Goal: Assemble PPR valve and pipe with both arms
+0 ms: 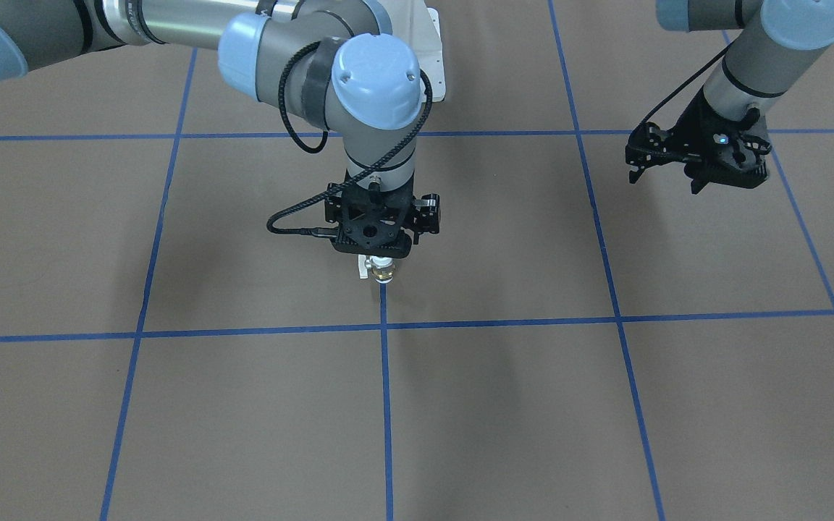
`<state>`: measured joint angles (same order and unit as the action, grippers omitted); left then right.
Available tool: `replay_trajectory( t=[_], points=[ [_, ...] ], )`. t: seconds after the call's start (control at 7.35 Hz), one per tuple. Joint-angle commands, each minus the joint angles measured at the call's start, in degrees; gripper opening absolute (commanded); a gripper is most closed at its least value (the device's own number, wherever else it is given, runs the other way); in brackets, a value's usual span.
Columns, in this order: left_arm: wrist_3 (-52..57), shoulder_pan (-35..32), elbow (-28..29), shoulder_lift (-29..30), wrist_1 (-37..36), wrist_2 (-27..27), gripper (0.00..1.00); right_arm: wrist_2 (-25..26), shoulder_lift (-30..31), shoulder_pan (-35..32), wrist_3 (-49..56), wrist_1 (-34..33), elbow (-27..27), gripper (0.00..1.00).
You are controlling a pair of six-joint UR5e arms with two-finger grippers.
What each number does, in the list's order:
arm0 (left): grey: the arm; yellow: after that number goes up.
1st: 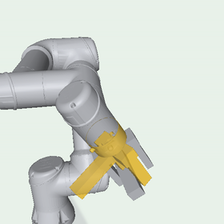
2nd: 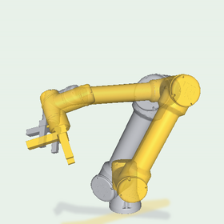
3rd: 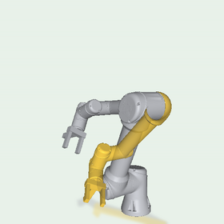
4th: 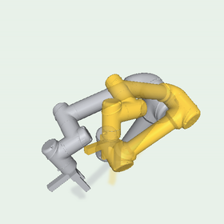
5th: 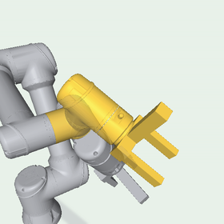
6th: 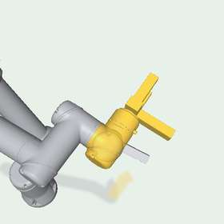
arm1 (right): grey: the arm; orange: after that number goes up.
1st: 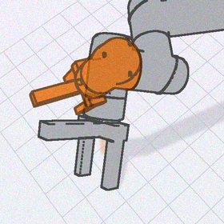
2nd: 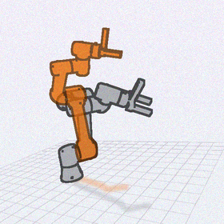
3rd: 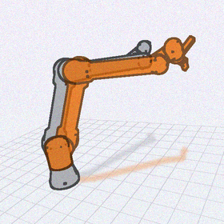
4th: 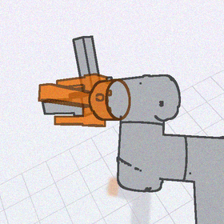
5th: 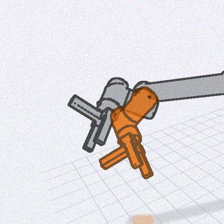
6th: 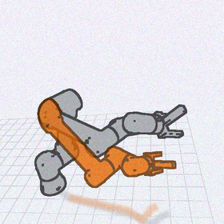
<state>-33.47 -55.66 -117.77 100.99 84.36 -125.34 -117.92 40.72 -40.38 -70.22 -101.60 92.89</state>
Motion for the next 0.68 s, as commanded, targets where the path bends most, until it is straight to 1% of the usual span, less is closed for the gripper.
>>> replay_trajectory(
  t=[0.0,0.27,0.41,0.54],
  points=[
    [4.96,-3.47,-0.62,-2.1,-0.08,-1.57,0.99,-1.09,16.96,-4.6,5.49,0.09,16.31,1.0],
    [13.03,-8.12,-0.8,-5.61,-0.08,-1.57,0.99,-1.44,27.86,-9.08,15.32,0.35,21.61,1.0],
    [18.74,-11.1,-0.36,-7.36,-0.16,-1.66,0.99,-2.66,32.45,-13.54,23.12,0.35,21.98,1.0],
    [22.8,-13.74,0.34,-8.77,-0.25,-2.62,0.99,-5.54,36.93,-18.72,32.24,0.35,21.72,1.0]
  ],
)
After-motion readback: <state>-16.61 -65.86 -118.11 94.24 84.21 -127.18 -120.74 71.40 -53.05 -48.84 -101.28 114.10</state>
